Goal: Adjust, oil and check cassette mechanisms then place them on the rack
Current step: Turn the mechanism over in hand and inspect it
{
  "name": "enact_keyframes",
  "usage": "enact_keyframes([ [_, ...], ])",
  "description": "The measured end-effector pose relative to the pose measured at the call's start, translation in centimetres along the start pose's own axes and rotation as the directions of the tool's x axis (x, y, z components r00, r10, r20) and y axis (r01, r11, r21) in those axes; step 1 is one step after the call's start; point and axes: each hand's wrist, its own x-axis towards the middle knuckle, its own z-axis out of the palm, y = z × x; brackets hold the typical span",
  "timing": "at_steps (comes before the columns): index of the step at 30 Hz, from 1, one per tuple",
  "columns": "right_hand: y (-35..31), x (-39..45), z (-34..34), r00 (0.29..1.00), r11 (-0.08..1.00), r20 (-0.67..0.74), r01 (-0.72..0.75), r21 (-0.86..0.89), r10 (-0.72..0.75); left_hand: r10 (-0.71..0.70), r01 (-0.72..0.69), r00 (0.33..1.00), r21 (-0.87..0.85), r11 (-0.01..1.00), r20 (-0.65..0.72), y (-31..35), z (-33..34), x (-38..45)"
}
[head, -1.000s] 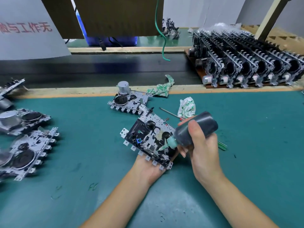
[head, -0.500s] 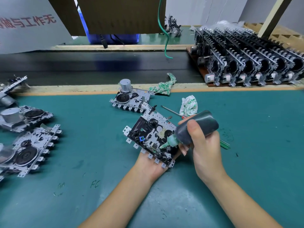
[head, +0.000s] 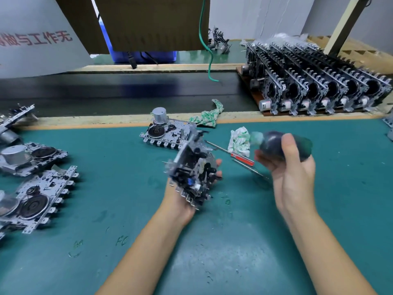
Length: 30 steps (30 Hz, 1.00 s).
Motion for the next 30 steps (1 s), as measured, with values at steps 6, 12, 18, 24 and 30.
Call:
enact_keyframes([
  [6, 1.2, 1.9, -2.4, 0.993, 0.702, 0.081, 0.121, -0.702, -0.091, 0.571, -0.131, 0.799, 0.874, 0.469, -0.187, -0.2, -0.8, -0.7],
  [12, 2.0, 3.3, -3.9, 0.990, 0.715, 0.066, 0.136, -0.686, -0.125, 0.595, -0.094, 0.797, 0.950, 0.297, -0.107, -0.3, -1.0, -0.8],
  [18, 2.1, 2.7, -3.4, 0.986, 0.649, -0.020, 0.093, -0.755, -0.165, 0.409, -0.049, 0.882, 0.817, 0.574, -0.234, 2.1, -1.8, -1.1],
  [24, -0.9, -1.5, -2.2, 0.757, 0.228, 0.653, 0.636, -0.737, -0.003, 0.224, -0.011, 0.968, 0.878, 0.478, -0.110, 3.0, -3.5, -2.0],
  [30, 0.3, -2.5, 0.0, 0.552, -0.116, 0.668, 0.807, -0.580, 0.500, 0.173, -0.043, 0.984, 0.877, 0.479, -0.047, 3.1, -3.8, -1.9],
])
